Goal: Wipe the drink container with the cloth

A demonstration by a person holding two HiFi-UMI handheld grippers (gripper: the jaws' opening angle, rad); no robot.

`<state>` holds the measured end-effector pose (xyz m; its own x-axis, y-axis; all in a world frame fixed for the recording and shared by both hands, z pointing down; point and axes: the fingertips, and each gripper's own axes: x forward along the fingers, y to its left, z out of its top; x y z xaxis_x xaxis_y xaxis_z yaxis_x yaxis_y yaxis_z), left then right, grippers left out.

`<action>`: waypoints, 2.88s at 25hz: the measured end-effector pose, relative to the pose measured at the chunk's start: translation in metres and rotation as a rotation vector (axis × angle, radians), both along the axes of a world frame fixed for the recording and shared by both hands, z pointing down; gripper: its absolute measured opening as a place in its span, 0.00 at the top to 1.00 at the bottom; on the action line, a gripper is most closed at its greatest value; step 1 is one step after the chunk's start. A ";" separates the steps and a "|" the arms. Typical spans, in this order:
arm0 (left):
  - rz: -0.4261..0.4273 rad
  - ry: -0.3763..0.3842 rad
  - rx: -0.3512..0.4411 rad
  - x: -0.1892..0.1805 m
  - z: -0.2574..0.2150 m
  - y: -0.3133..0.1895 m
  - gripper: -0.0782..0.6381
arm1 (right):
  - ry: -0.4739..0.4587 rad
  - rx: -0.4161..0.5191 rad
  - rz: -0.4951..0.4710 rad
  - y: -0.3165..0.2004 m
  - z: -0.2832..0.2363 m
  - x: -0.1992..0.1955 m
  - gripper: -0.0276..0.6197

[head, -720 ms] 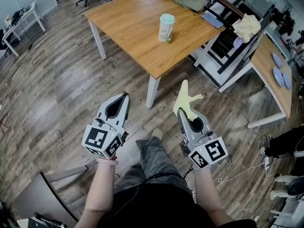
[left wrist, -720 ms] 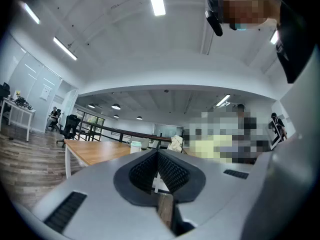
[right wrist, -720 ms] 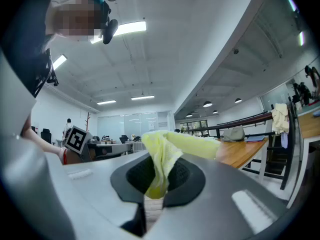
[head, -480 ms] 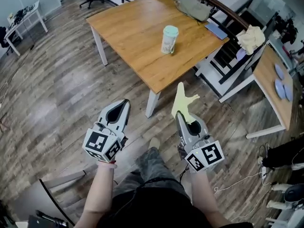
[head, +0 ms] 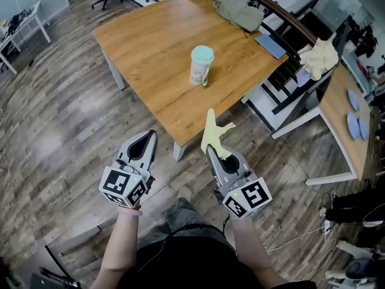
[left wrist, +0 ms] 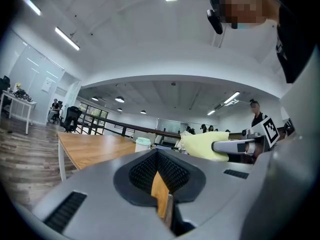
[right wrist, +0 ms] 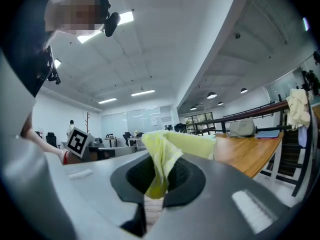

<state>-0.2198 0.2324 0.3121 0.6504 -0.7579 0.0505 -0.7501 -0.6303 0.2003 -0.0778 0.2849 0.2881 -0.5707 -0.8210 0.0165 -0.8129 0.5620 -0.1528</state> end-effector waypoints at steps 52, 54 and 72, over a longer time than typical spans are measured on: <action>0.102 -0.130 -0.032 0.178 0.044 -0.304 0.26 | 0.050 -0.177 0.049 -0.297 0.082 0.120 0.92; 0.023 -0.157 -0.041 0.183 0.048 -0.307 0.23 | 0.081 -0.183 -0.056 -0.305 0.087 0.123 0.92; -0.240 -0.243 -0.013 0.193 0.049 -0.331 0.24 | 0.254 -0.148 -0.558 -0.332 0.112 0.111 0.92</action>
<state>-0.0263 -0.0989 0.3615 0.4210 -0.8863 0.1928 -0.9036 -0.4283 0.0044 0.0335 -0.0471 0.3998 -0.8756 -0.3796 0.2988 -0.4249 0.8995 -0.1022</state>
